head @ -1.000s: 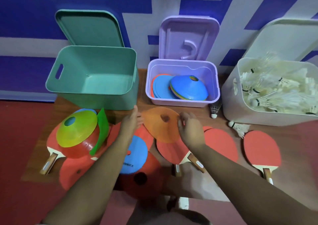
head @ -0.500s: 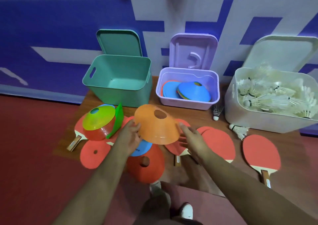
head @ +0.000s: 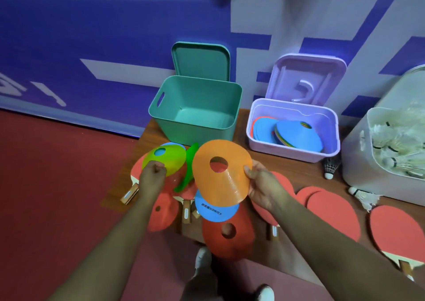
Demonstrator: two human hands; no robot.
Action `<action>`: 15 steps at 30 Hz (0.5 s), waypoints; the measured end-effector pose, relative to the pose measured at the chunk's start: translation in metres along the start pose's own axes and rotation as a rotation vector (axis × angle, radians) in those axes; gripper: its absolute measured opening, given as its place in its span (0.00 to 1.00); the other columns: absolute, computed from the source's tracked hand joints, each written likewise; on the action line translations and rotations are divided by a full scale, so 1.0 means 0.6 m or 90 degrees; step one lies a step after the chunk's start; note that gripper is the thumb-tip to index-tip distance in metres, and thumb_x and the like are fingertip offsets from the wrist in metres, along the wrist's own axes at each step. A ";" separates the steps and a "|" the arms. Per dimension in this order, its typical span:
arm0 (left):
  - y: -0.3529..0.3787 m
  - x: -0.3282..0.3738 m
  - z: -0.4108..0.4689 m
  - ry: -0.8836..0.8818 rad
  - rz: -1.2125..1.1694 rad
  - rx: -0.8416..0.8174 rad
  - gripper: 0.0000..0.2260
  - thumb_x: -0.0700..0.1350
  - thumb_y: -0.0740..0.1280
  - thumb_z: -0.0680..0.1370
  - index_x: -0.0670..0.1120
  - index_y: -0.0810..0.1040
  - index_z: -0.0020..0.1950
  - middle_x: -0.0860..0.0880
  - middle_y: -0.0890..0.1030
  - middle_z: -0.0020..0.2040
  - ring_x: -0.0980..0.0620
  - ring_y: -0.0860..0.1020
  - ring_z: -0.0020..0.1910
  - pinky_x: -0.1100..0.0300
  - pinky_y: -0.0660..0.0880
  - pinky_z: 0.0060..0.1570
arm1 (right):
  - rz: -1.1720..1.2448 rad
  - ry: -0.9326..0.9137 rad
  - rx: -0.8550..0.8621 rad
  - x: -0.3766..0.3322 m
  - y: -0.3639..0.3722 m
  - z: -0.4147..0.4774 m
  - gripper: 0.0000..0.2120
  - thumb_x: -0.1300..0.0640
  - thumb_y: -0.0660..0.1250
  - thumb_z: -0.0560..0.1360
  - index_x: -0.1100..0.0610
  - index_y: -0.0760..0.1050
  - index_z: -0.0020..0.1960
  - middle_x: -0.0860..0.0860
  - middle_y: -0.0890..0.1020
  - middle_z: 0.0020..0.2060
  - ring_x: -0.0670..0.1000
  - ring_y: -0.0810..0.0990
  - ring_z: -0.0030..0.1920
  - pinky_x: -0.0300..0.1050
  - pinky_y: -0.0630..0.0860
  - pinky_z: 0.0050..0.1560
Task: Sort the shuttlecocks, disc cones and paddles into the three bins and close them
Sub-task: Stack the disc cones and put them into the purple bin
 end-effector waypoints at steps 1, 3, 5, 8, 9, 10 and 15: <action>-0.008 -0.014 0.035 -0.016 0.024 0.005 0.04 0.44 0.65 0.72 0.45 0.76 0.43 0.41 0.80 0.41 0.41 0.79 0.44 0.55 0.70 0.41 | 0.005 -0.002 0.002 0.001 0.012 0.012 0.09 0.68 0.58 0.80 0.60 0.73 0.56 0.58 0.84 0.44 0.54 0.84 0.40 0.50 0.83 0.37; -0.009 -0.040 0.094 -0.078 0.055 0.002 0.14 0.52 0.67 0.70 0.44 0.77 0.49 0.39 0.81 0.47 0.39 0.79 0.51 0.51 0.73 0.48 | 0.018 -0.009 -0.004 0.004 0.027 0.034 0.09 0.68 0.58 0.79 0.60 0.73 0.56 0.58 0.84 0.44 0.55 0.84 0.40 0.50 0.82 0.36; -0.002 -0.055 0.138 -0.116 0.133 -0.012 0.25 0.58 0.69 0.73 0.40 0.75 0.60 0.36 0.78 0.59 0.38 0.74 0.61 0.50 0.70 0.59 | 0.022 -0.019 0.005 0.007 0.040 0.055 0.11 0.69 0.59 0.78 0.61 0.73 0.58 0.58 0.84 0.44 0.55 0.84 0.40 0.49 0.82 0.37; 0.017 -0.072 0.187 -0.155 0.188 -0.064 0.38 0.64 0.68 0.71 0.38 0.68 0.69 0.35 0.72 0.66 0.37 0.69 0.67 0.50 0.67 0.63 | 0.008 -0.035 0.014 0.012 0.049 0.080 0.12 0.69 0.58 0.76 0.61 0.73 0.58 0.57 0.84 0.44 0.55 0.84 0.40 0.48 0.82 0.39; 0.024 -0.083 0.204 -0.181 0.181 -0.092 0.40 0.66 0.69 0.68 0.38 0.68 0.69 0.35 0.73 0.66 0.37 0.71 0.66 0.49 0.69 0.62 | 0.005 -0.034 0.014 0.014 0.053 0.086 0.12 0.69 0.58 0.76 0.62 0.74 0.57 0.57 0.84 0.44 0.54 0.84 0.40 0.47 0.82 0.39; 0.030 -0.097 0.221 -0.201 0.168 -0.122 0.44 0.68 0.70 0.63 0.39 0.70 0.67 0.35 0.75 0.64 0.37 0.73 0.64 0.48 0.72 0.60 | 0.007 -0.036 0.014 0.017 0.054 0.092 0.12 0.69 0.58 0.76 0.63 0.75 0.57 0.58 0.84 0.45 0.55 0.84 0.41 0.47 0.82 0.39; 0.031 -0.132 0.248 -0.198 0.178 -0.211 0.35 0.63 0.74 0.60 0.44 0.78 0.61 0.39 0.81 0.56 0.41 0.80 0.55 0.54 0.74 0.49 | 0.010 -0.010 -0.001 0.035 0.070 0.113 0.18 0.67 0.58 0.76 0.66 0.70 0.66 0.59 0.82 0.49 0.56 0.83 0.45 0.48 0.81 0.42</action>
Point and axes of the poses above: each hand's wrist, its own z-axis towards the middle knuckle, its own y-axis out of the palm, x = y × z, the point moved 4 cm from there along z, towards the middle knuckle
